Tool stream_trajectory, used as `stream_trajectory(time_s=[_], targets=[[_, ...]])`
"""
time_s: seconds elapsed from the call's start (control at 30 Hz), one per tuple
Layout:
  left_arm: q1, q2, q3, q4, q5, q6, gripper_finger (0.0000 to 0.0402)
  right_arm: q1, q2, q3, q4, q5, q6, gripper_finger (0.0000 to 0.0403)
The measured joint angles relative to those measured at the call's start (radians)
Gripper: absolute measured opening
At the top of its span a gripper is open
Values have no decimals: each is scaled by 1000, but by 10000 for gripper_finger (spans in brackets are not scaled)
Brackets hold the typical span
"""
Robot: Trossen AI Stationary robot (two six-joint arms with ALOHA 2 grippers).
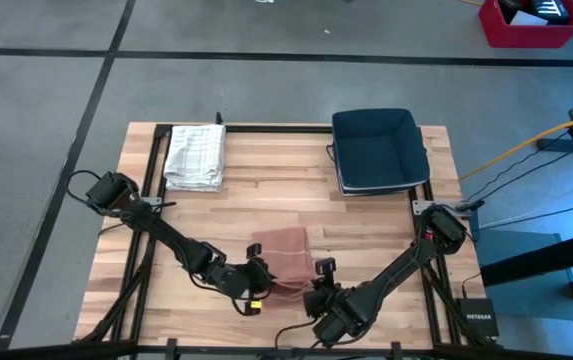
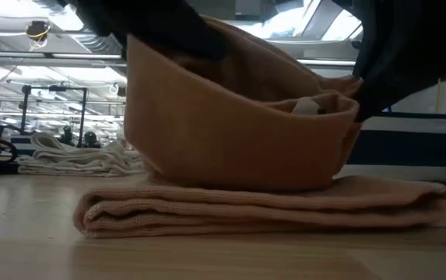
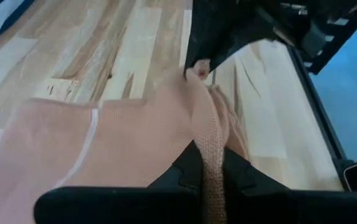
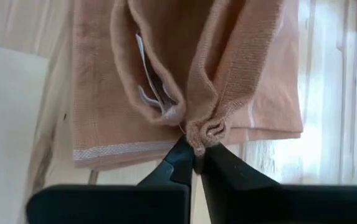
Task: Fold towel
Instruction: Fold the brown towel on the table, then put the brown towel on the top center of the table
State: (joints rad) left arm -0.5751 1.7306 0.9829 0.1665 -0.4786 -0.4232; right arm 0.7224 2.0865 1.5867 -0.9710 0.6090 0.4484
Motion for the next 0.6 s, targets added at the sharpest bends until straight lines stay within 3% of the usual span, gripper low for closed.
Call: stream_trajectory(time_s=[0.2, 0.4, 0.6], targets=[[0, 0, 0, -2, 43, 5, 25, -2, 0, -1, -7, -51, 0, 60], [-7, 0, 0, 6, 60, 4, 96, -1, 1, -1, -4, -108, 0, 121], [-10, -3, 0, 0, 115, 13, 148, -2, 1, -1, -9, -179, -7, 146]])
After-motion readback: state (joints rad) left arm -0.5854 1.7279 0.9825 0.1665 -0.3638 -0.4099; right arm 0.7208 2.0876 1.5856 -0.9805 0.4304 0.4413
